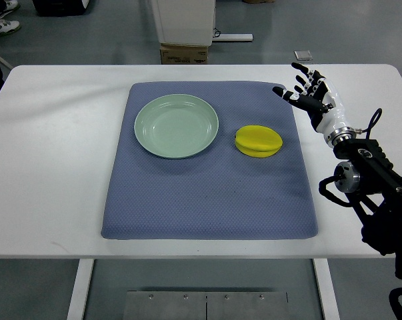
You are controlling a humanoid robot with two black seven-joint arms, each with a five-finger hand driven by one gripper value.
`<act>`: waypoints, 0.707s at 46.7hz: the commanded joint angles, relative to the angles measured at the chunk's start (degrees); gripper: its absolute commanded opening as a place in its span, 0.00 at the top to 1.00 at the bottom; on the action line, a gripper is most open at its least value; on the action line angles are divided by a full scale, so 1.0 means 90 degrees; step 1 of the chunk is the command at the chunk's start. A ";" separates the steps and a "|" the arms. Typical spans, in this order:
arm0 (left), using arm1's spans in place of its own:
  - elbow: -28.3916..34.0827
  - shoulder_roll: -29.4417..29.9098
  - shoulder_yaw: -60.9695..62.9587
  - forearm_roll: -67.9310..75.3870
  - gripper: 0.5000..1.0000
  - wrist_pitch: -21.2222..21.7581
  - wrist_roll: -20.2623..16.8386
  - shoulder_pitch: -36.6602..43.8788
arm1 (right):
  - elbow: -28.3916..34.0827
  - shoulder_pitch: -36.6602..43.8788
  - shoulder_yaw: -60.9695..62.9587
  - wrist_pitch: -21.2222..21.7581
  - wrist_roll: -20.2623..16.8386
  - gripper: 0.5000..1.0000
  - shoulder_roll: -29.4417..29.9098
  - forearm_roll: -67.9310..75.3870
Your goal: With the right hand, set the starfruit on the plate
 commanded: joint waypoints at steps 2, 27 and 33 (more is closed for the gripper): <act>0.0000 0.0000 0.0010 0.0003 0.00 -0.0005 0.0000 0.0009 | 0.0008 0.0010 -0.0001 0.0000 0.0000 0.00 -0.0005 0.0000; 0.0000 0.0000 0.0000 0.0003 0.00 -0.0005 0.0000 0.0039 | -0.0011 0.0127 0.0019 0.0000 -0.0019 0.00 -0.0024 0.0000; 0.0000 0.0000 0.0010 -0.0007 0.00 -0.0005 0.0000 0.0049 | -0.0002 0.0127 0.0019 0.0000 -0.0019 0.00 -0.0044 0.0000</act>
